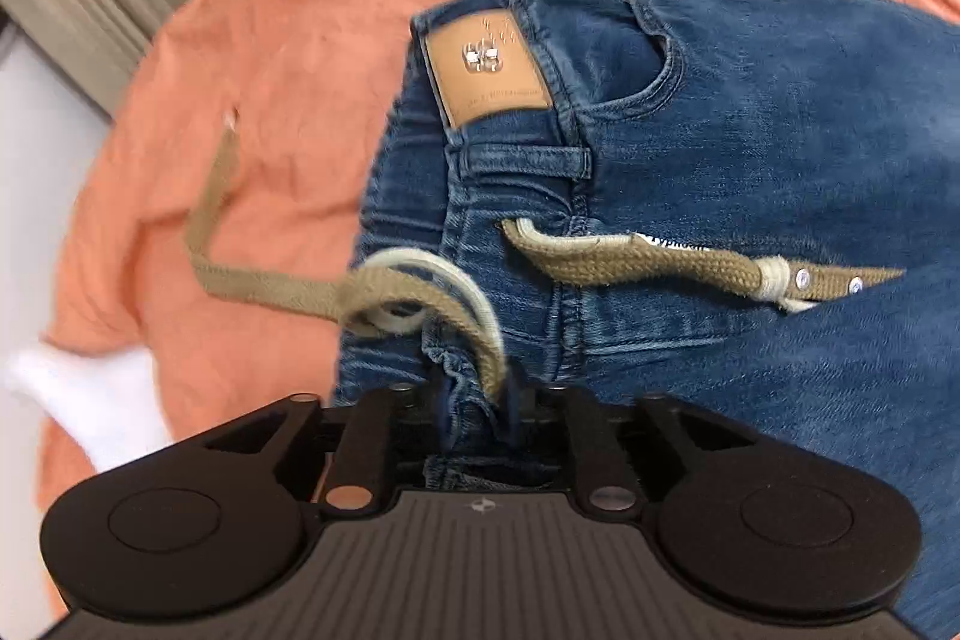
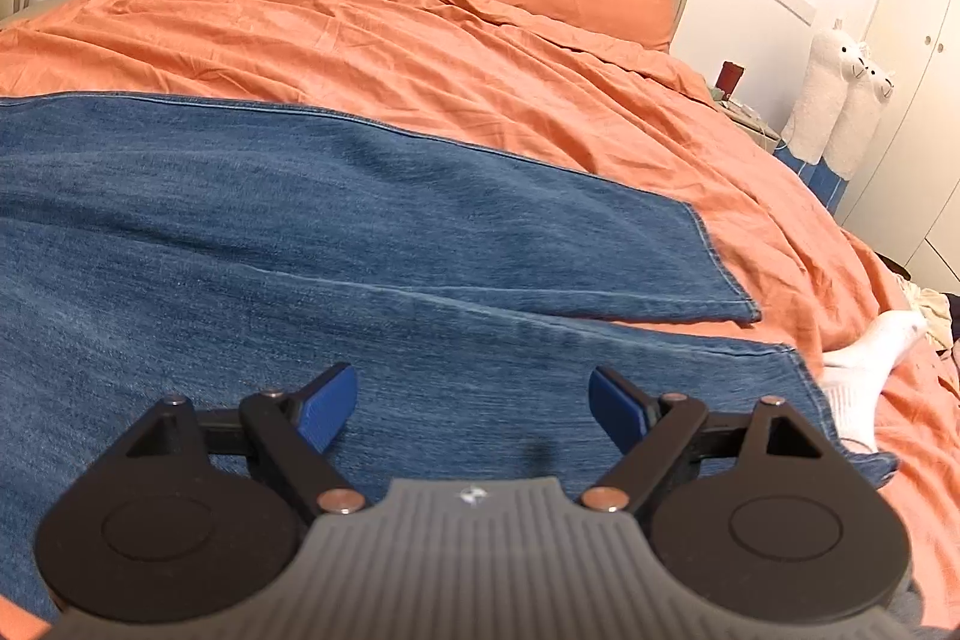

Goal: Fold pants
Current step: 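Grasp the jeans waistband near the drawstring with the left gripper, then lift the waistband with the left gripper while the right gripper grasps the leg hem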

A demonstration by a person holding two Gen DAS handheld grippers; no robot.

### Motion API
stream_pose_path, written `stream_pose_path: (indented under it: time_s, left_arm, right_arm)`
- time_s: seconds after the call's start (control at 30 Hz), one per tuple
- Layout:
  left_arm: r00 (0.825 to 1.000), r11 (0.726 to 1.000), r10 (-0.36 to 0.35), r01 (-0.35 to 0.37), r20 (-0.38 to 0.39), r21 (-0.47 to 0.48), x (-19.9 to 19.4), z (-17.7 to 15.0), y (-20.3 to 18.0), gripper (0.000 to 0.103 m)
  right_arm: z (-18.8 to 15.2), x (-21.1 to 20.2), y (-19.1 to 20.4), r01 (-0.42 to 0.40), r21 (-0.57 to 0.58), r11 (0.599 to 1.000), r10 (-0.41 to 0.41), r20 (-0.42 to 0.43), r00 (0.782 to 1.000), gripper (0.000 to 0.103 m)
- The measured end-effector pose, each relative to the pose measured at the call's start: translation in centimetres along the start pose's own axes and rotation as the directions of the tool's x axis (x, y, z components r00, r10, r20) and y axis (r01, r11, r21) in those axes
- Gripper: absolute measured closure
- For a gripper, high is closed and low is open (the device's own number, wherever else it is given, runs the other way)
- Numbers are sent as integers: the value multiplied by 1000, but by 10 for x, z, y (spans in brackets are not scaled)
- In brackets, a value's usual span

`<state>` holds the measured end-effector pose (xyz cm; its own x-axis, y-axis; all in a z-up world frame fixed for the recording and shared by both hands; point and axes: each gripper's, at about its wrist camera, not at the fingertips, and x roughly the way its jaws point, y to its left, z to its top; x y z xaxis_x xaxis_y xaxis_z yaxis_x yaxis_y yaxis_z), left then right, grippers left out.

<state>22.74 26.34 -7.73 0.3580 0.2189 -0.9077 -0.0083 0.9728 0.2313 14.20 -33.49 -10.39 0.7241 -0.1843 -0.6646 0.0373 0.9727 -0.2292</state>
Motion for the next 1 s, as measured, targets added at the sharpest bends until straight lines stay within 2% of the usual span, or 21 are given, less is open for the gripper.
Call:
stream_pose_path:
  time_s: [0.13,0.3,0.37,0.47,0.57,0.7,0.83,0.9,1.0]
  left_arm:
    - [998,996,33,-38,56,85,-26,-9,-3,56]
    - [991,987,-43,22,130,160,-61,-24,-9,55]
    - [986,972,-70,33,151,235,-75,-32,-20,55]
    - [982,931,-107,43,156,363,-86,-48,-42,52]
    - [983,858,-141,62,119,509,-89,-71,-65,47]
    - [991,738,-111,34,72,674,-79,-103,-92,47]
    - [993,653,-111,44,38,756,-70,-126,-112,44]
    - [993,611,-114,40,38,791,-65,-134,-122,37]
    - [996,559,-81,13,39,829,-53,-145,-135,35]
  right_arm:
    - [5,-5,-9,-27,-3,1000,27,-12,1000,22]
    - [14,-11,-21,-72,-10,997,71,-39,997,22]
    - [18,-16,-27,-110,-10,994,109,-61,992,22]
    - [23,-23,-34,-186,-20,982,183,-112,977,22]
    - [26,-29,-39,-233,-36,972,225,-162,961,22]
    - [26,-39,-43,-231,-72,970,214,-186,959,27]
    - [27,-49,-55,-203,-85,975,185,-184,965,27]
    - [27,-52,-63,-198,-74,977,181,-189,965,27]
    - [27,-55,-74,-189,-62,980,173,-203,964,29]
